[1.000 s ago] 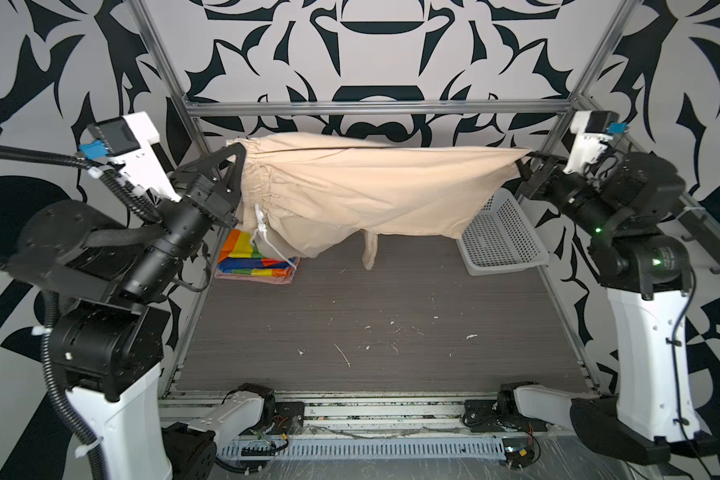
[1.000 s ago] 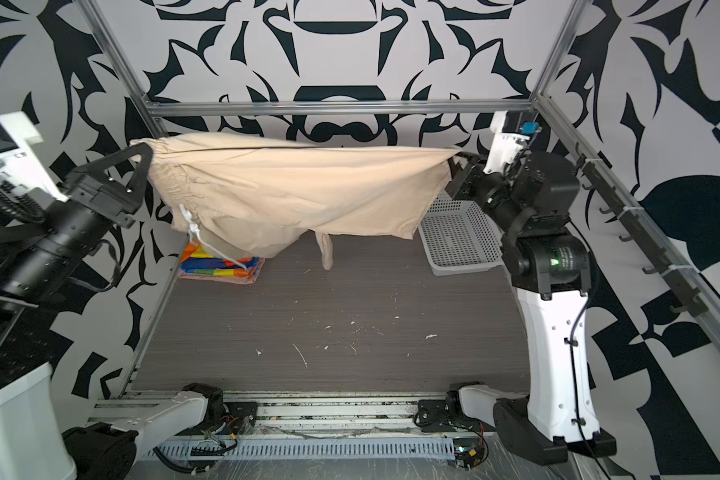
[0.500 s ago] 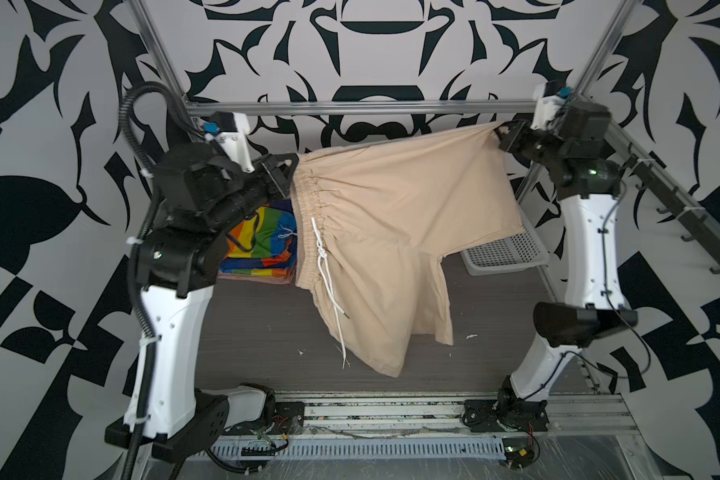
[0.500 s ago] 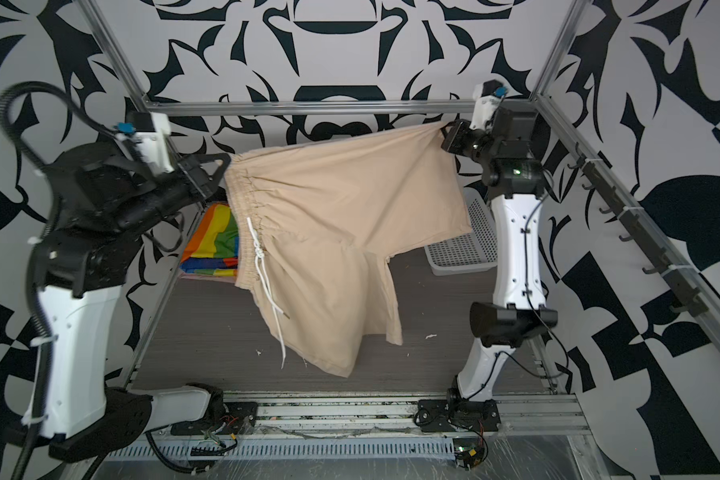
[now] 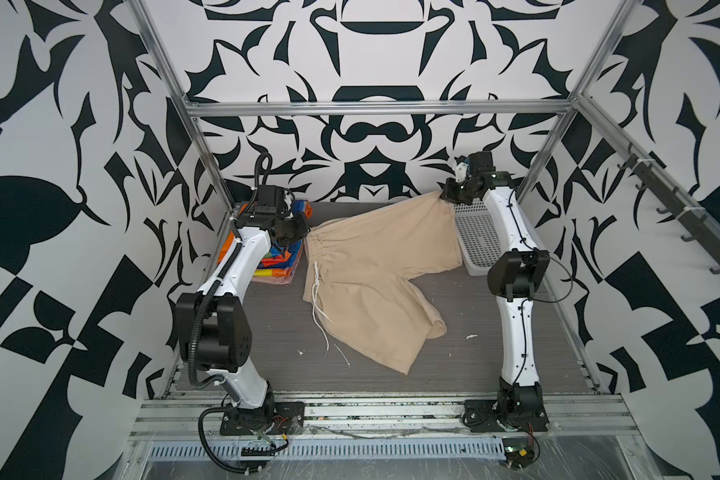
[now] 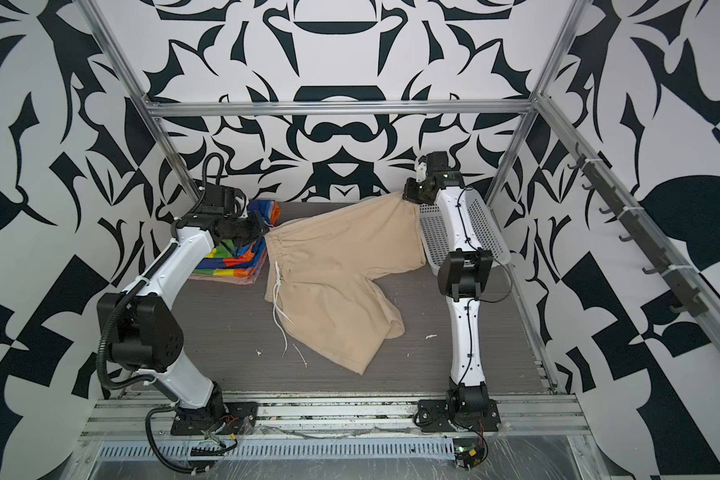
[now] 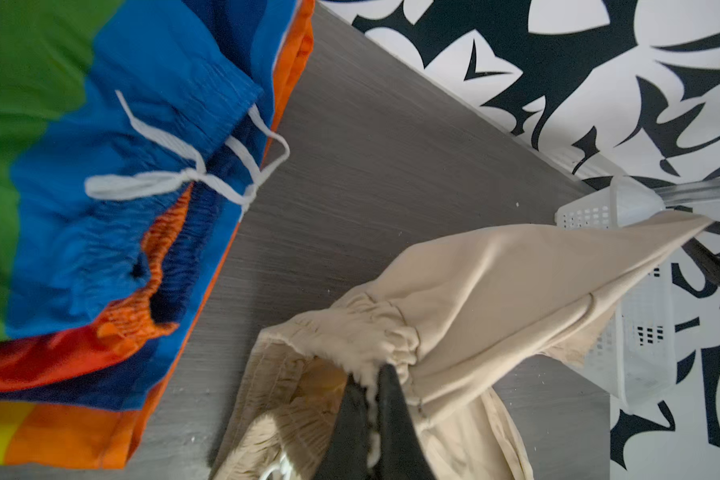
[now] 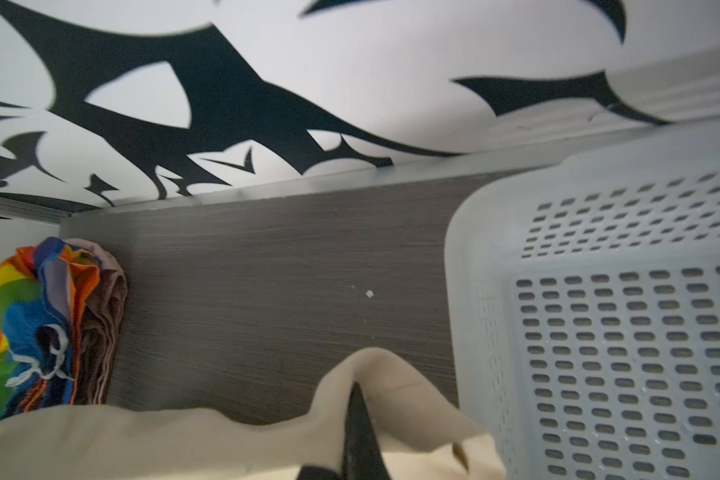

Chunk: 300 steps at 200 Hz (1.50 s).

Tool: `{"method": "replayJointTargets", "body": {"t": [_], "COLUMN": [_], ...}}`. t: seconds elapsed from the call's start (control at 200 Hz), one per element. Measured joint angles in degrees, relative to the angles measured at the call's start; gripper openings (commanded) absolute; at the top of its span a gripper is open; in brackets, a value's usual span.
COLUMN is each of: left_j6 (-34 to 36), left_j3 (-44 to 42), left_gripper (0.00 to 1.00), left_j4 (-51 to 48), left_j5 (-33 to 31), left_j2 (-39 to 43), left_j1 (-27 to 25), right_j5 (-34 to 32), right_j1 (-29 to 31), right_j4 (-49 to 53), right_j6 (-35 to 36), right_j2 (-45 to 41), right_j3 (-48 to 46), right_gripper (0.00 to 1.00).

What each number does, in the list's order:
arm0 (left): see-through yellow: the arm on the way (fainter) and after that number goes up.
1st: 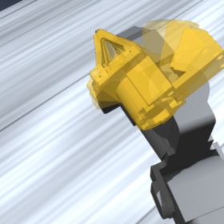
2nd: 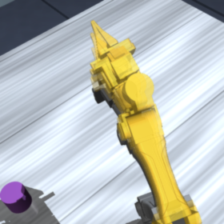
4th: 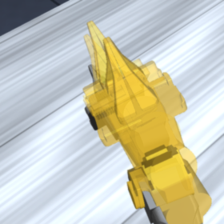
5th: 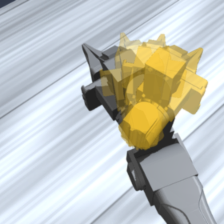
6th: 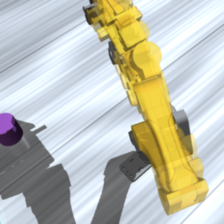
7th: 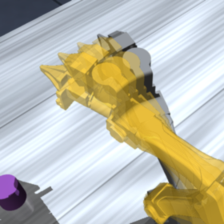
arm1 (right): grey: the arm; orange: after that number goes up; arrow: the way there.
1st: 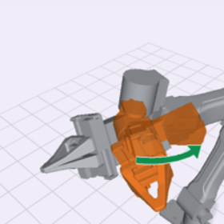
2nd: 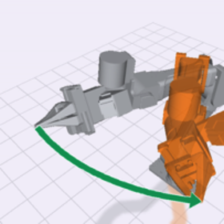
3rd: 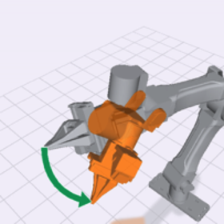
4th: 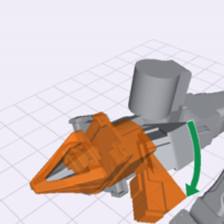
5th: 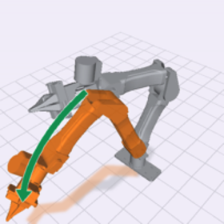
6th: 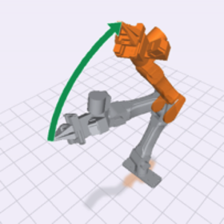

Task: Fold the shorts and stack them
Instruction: 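Lift the beige shorts by the waistband with both grippers and stretch them taut, then lower the stretched beige shorts flat onto the table with both grippers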

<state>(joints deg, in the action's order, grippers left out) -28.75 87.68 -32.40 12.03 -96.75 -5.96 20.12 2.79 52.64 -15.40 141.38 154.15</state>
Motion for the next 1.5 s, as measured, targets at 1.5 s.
{"method": "replayJointTargets", "body": {"t": [1.5], "left_j6": [-2.9], "left_j3": [22.6], "left_gripper": [0.0], "left_j4": [-6.9], "left_j5": [6.3], "left_j2": [12.5], "left_j1": [-8.9], "right_j5": [21.4], "right_j1": [-10.9], "right_j4": [-11.6], "right_j6": [-10.0], "right_j2": [-14.1], "right_j3": [-5.5], "right_gripper": [0.0]}}
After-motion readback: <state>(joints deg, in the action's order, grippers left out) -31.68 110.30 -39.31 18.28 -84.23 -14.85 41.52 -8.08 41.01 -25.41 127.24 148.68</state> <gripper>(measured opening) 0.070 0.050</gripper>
